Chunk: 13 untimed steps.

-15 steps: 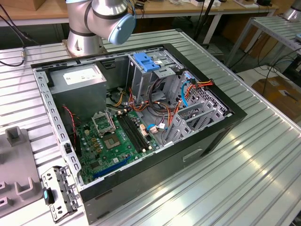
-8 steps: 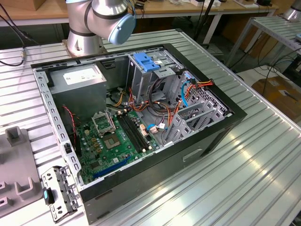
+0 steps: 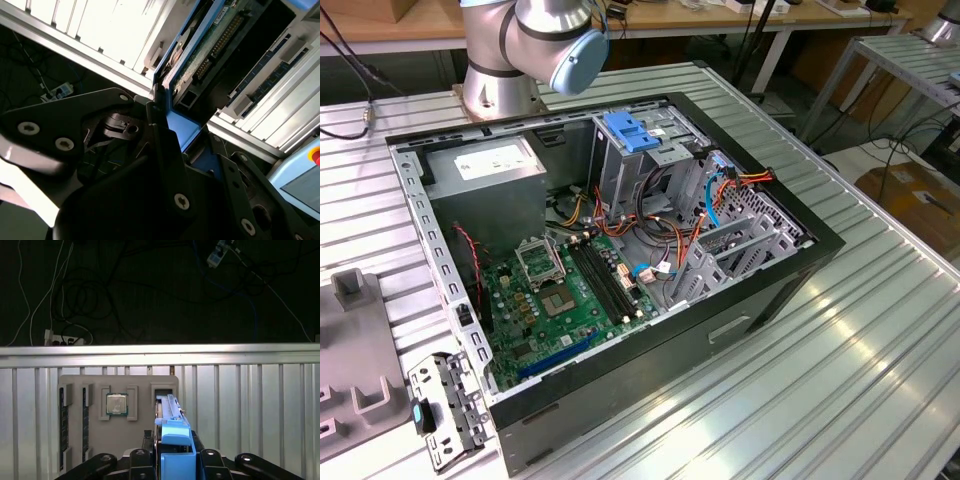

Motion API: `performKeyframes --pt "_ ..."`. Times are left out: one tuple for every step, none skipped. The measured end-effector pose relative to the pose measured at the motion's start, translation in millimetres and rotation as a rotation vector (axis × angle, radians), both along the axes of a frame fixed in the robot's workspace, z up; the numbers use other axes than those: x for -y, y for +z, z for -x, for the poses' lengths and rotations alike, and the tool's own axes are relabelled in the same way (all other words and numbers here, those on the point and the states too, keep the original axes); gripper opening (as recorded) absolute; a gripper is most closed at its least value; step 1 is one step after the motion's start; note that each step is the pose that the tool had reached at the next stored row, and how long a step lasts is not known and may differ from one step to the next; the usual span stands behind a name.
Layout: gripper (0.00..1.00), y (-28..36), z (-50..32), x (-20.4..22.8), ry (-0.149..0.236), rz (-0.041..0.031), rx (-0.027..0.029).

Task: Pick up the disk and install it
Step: 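Pick up the disk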

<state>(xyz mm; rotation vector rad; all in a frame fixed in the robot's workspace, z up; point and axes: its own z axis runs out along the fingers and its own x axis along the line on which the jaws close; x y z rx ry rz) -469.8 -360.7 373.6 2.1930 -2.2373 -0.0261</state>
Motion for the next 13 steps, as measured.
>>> performKeyframes --pt "0.37 0.4 0.0 0.0 0.0 0.0 0.0" --pt "0.37 0.9 0.0 0.0 0.0 0.0 -0.0001" --pt "0.37 1.5 0.0 0.0 0.0 0.0001 -0.0001" --pt "0.37 2.2 0.0 0.0 0.0 0.0001 -0.0001" --pt "0.37 2.8 0.0 0.0 0.0 0.0 0.0" --pt "0.37 3.2 0.0 0.0 0.0 0.0 0.0" --pt "0.37 3.9 0.0 0.0 0.0 0.0 -0.0001" --pt "0.37 6.5 0.0 0.0 0.0 0.0 0.0001" --pt "0.37 7.3 0.0 0.0 0.0 0.0 -0.0001" --pt "0.37 7.9 0.0 0.0 0.0 0.0001 -0.0001" --pt "0.37 8.8 0.0 0.0 0.0 0.0 -0.0001" --pt "0.37 9.3 0.0 0.0 0.0 0.0001 -0.0001" --pt "0.37 9.9 0.0 0.0 0.0 0.0 -0.0001"
